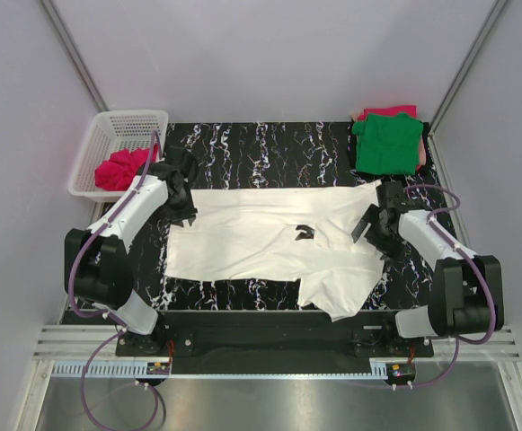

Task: Fold and stack the t-shirts
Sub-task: Fold the tshirt

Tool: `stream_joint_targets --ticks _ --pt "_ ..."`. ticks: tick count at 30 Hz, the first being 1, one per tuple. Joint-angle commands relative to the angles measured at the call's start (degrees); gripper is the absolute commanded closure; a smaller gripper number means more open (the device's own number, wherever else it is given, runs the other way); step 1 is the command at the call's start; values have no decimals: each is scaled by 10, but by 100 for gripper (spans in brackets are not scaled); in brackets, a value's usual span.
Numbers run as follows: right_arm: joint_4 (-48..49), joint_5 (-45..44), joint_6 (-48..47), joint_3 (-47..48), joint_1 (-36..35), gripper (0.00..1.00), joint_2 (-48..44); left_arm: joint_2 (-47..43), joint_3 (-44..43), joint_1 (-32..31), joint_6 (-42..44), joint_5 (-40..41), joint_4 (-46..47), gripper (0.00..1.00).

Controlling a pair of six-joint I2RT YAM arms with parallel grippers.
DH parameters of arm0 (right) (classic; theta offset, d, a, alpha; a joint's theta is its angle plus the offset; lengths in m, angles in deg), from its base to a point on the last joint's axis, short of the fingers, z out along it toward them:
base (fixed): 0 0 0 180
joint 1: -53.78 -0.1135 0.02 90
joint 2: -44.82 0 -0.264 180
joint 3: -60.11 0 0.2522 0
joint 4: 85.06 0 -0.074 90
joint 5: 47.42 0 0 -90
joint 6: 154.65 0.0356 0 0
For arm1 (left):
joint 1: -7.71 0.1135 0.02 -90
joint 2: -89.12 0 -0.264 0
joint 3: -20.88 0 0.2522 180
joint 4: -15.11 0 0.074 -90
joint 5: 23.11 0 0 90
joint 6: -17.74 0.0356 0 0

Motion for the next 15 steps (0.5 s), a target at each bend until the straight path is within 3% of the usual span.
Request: stream_joint_targets --ticks 1,12,15 --pt "-5 -12 24 8 3 9 23 -15 7 -2 6 2 14 72" --pt "-22 -46 22 39 24 15 54 -16 9 -3 9 2 12 73" --pt "-22 -46 15 45 30 21 56 -12 8 -3 8 1 13 73"
